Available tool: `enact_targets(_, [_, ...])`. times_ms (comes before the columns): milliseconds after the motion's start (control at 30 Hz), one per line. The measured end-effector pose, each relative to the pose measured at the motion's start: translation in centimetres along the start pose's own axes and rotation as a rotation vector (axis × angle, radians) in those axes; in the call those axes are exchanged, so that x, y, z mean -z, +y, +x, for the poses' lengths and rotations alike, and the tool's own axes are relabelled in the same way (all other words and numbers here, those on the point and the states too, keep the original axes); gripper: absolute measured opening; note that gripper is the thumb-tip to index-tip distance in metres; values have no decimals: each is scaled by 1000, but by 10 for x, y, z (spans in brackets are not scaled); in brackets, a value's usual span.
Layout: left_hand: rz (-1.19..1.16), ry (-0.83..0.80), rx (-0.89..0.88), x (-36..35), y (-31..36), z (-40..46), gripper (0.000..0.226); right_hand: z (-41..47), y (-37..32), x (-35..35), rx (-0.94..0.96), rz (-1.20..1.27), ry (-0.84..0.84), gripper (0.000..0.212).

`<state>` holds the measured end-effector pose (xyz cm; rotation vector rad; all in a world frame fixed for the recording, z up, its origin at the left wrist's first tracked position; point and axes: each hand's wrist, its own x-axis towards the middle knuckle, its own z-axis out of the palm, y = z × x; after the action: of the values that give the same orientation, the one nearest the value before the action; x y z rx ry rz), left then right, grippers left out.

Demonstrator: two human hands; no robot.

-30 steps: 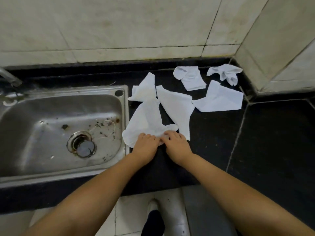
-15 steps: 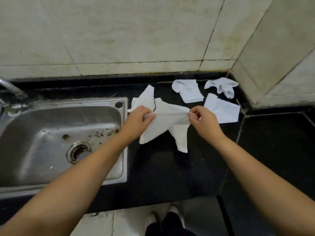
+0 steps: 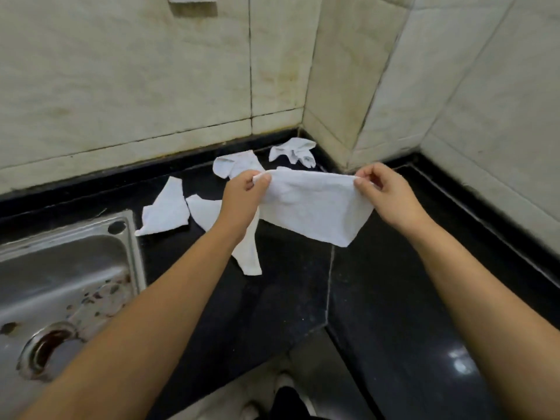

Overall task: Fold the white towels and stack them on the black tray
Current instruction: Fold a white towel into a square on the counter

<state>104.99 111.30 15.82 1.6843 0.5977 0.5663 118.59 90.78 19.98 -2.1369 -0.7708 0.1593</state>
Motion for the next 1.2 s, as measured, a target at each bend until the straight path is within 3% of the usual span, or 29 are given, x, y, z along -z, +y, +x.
enact_targets(267, [35, -453, 436, -1, -97, -76, 25, -106, 84, -27, -320, 158, -394, 8])
enact_targets(367, [177, -551, 503, 2, -128, -94, 22, -129, 103, -43, -399, 126, -479, 9])
enact_targets(467, [319, -509, 423, -3, -132, -93, 25, -120, 107, -53, -408, 70, -442, 8])
enact_targets(633, [584, -253, 236, -24, -123, -56, 22, -68, 110, -74, -402, -85, -274, 11])
enact_targets(800, [943, -218, 64, -43, -140, -35, 23, -41, 126, -101, -351, -433, -276, 17])
enact_targets(933, [967, -147, 42, -47, -154, -51, 41, -44, 130, -115, -232, -631, -220, 32])
enact_targets(1033, [994, -95, -22, -40, -157, -75, 56, -29, 111, -130, -117, -563, -305, 38])
enact_targets(1200, [1163, 4, -69, -23, -167, -105, 58, -10, 65, -189, 31, -528, -623, 44])
